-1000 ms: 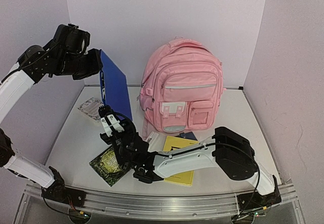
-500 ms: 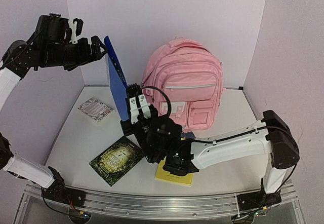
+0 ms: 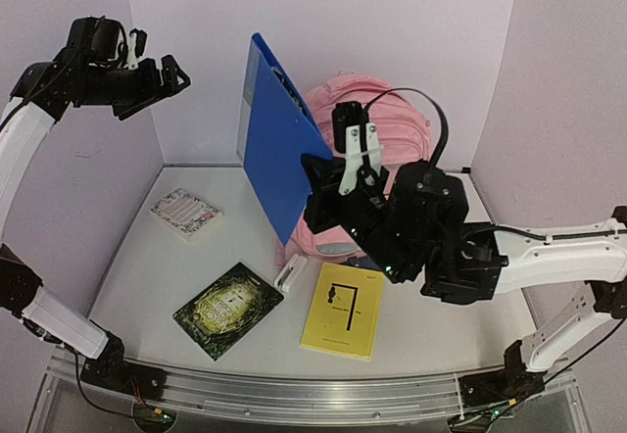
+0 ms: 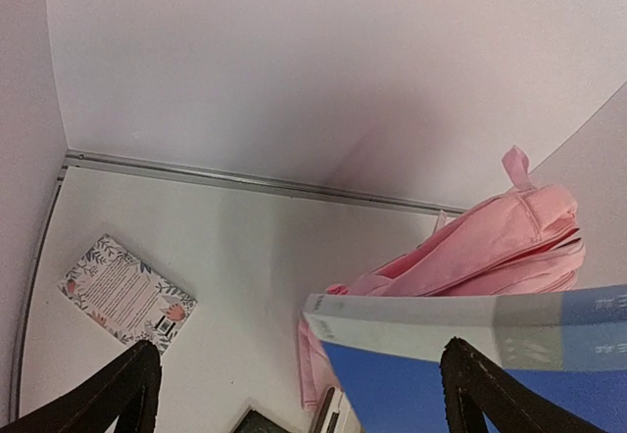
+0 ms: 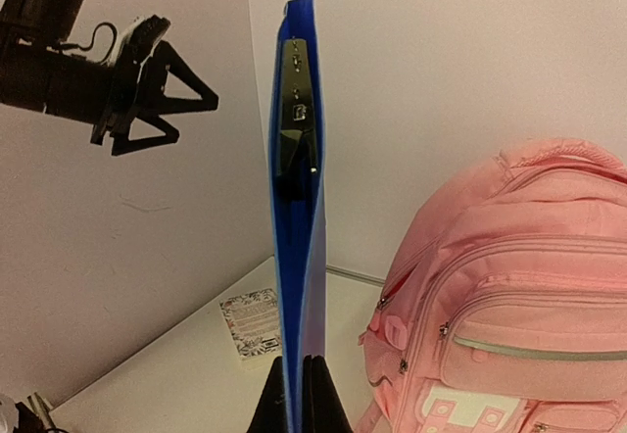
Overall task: Pack the student bag
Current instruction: Pick up the files from the center of the board, then place the files in the student bag.
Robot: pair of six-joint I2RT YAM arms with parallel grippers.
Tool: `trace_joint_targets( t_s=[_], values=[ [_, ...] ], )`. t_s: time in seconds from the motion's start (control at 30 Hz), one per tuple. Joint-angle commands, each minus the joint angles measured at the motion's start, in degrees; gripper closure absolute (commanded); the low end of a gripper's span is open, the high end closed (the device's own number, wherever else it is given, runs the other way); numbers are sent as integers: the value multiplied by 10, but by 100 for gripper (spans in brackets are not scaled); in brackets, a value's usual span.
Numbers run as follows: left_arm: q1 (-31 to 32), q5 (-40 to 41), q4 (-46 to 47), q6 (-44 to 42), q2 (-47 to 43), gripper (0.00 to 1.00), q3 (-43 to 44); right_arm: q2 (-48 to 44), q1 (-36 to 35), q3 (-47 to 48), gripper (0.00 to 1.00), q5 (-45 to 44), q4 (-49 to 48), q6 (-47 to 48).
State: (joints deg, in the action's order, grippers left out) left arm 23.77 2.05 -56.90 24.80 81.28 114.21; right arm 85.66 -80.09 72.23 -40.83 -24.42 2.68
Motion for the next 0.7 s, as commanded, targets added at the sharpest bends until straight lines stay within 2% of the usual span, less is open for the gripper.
trace_joint_targets(
  t_s=[0.0,0.07,0.2,0.43,0.57,0.67],
  values=[
    [-31,-13,22,-23,-35,0,-14,-54,1,52,100,3,26,15],
    [-34,-28,30,-37,-41,0,-30,-55,9,80,100,10,45,30],
    [-34,-111,87,-84,-58,0,-112,-58,53,126,100,66,73,36],
    [-30,-242,214,-118,-77,0,-226,-53,177,220,100,259,124,3],
    [3,-275,254,-150,-56,1,-240,-42,246,278,100,347,138,-13],
    [48,-267,266,-185,-26,1,-230,-30,287,317,100,396,149,-17]
  ],
)
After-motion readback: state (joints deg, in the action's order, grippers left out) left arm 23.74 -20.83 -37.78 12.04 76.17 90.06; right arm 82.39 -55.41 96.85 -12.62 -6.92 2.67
